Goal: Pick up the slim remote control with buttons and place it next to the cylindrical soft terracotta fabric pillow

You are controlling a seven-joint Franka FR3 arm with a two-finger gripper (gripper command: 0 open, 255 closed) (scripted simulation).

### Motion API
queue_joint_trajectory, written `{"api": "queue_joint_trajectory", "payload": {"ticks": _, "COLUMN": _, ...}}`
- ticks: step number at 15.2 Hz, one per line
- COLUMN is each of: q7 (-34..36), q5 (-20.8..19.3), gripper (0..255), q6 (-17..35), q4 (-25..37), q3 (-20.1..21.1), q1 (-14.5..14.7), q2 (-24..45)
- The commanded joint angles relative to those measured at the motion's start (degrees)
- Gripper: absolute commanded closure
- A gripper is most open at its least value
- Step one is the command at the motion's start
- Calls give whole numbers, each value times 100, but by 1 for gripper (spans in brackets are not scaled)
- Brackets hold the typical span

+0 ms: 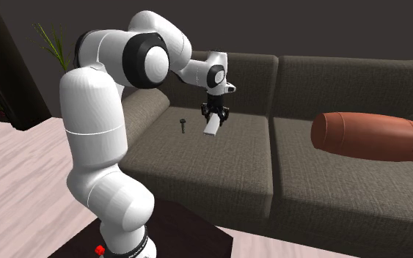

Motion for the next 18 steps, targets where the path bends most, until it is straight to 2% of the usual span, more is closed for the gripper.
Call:
{"api": "queue_joint_trajectory", "payload": {"ticks": 1, "q7": 2, "q5": 0, "gripper": 255, "q6": -147, "q4": 64, "q3": 0, "q1": -1, "q2": -83}}
{"api": "queue_joint_trajectory", "payload": {"ticks": 18, "q7": 25, "q5": -5, "gripper": 255, "q6": -1394, "q4": 992, "q3": -2, "q1": -4, "q2": -402}}
